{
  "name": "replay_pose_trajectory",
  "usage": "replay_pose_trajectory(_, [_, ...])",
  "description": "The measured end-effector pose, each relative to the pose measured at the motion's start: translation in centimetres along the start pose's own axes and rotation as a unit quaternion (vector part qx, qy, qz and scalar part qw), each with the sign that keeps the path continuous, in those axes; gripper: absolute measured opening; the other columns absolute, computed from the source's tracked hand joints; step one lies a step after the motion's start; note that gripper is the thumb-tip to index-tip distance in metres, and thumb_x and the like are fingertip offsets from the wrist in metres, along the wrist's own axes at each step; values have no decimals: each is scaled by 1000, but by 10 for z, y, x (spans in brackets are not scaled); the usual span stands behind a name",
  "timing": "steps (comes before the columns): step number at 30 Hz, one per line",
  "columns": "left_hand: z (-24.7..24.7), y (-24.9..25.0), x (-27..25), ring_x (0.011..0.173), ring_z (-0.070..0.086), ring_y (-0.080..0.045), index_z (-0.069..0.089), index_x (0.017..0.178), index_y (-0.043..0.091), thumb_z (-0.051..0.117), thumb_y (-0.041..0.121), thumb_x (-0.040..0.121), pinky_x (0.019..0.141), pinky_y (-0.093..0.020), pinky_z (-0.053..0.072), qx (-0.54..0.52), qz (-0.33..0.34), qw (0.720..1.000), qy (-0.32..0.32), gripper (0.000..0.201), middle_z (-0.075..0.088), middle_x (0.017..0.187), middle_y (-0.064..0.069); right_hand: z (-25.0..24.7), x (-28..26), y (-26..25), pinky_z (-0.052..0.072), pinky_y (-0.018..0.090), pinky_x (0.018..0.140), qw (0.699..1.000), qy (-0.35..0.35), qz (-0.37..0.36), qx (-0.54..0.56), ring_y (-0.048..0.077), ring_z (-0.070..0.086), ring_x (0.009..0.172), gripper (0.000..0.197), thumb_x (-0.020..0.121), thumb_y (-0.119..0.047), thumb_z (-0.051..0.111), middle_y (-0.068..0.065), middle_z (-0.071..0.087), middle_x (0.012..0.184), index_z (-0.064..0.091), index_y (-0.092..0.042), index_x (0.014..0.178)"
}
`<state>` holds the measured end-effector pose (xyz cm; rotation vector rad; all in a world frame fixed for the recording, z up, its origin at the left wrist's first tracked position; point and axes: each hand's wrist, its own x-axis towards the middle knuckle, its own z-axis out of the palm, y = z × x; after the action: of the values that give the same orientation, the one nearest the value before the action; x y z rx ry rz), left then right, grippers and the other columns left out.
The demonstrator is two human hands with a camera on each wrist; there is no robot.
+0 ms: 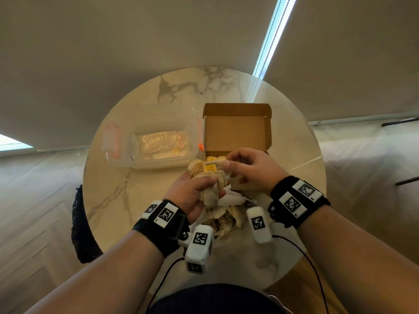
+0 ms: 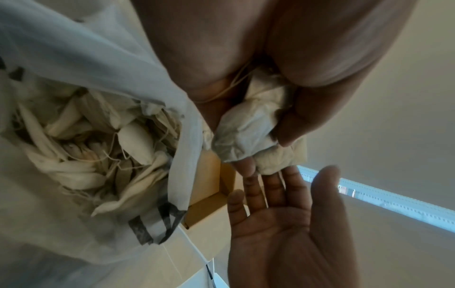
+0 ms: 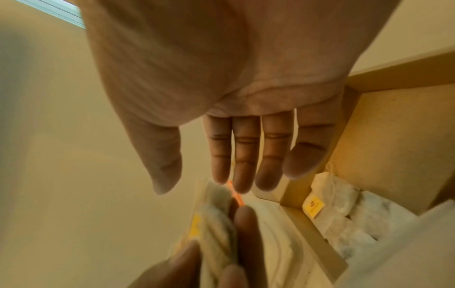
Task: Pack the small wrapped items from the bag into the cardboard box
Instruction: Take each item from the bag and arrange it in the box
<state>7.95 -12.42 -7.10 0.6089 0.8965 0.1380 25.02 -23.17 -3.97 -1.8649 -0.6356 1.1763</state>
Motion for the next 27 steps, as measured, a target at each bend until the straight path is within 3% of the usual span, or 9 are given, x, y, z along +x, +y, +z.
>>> replay_pose_trajectory(3, [10,-2,3,114,69,-43,63,133,4,67,-3,89,86,-48,61,78,-8,996,-44,46,68,126,-30,-5,-5,-2,56,18,67,999,14,-23,-19,3,70,76,19,85,-32,84,-5,75,88,75,-20,97])
replay_pose_trajectory(6, [13,-2,4,108,73,-42,60,135,3,70,-2,82,79,-44,62,112,-16,993,-43,55,69,125,-30,-17,-7,2,64,33,76,999,20,-16,-19,15,71,82,12,86,-21,82,2,76,90,73,-15,92])
replay_pose_trajectory(9, [10,-1,5,108,74,-41,61,133,2,65,-7,91,80,-45,62,129,-15,991,-27,43,70,124,-29,-24,-7,9,65,44,82,1000,15,1,12,20,73,85,15,86,-18,82,7,76,93,71,-14,95])
replay_pose_trajectory(12, [11,1,3,108,74,-42,61,130,2,66,-8,90,78,-44,62,150,-24,988,-22,41,71,121,-28,-19,-5,12,63,32,78,1000,-23,-5,-1,17,74,90,32,82,-23,87,3,76,101,68,-19,107])
replay_pose_trajectory(15, [13,3,2,107,74,-44,62,128,2,70,-7,86,76,-44,62,177,-36,983,-27,43,71,119,-29,-10,-3,11,58,21,74,998,-34,-24,-40,8,72,81,26,84,-18,85,-1,76,92,70,-21,105])
replay_pose_trajectory(18, [7,6,2,103,75,-42,62,125,0,64,-11,91,75,-44,63,159,-33,987,8,36,71,119,-29,-15,0,12,57,19,72,998,-16,-20,-55,9,70,83,22,89,-22,81,-2,74,96,74,-27,109])
replay_pose_trajectory(21, [-3,11,0,95,77,-37,65,116,-2,59,-12,95,80,-46,64,119,-20,992,34,24,73,114,-27,-25,5,22,60,27,79,998,-5,23,-61,12,70,93,23,95,-26,74,-6,75,104,76,-32,117])
replay_pose_trajectory(23, [-10,15,-2,96,77,-38,63,112,2,57,-11,96,82,-45,64,77,-16,995,61,21,74,109,-25,-28,15,36,61,32,83,993,52,62,-88,14,71,92,17,95,-25,74,-6,76,99,79,-30,111])
replay_pose_trajectory(27, [-22,18,-6,98,77,-43,57,129,-3,52,-11,96,76,-46,67,-28,-27,995,87,35,72,115,-32,-18,40,69,62,39,83,964,121,166,-169,22,71,88,2,89,-24,78,2,76,92,77,-23,89])
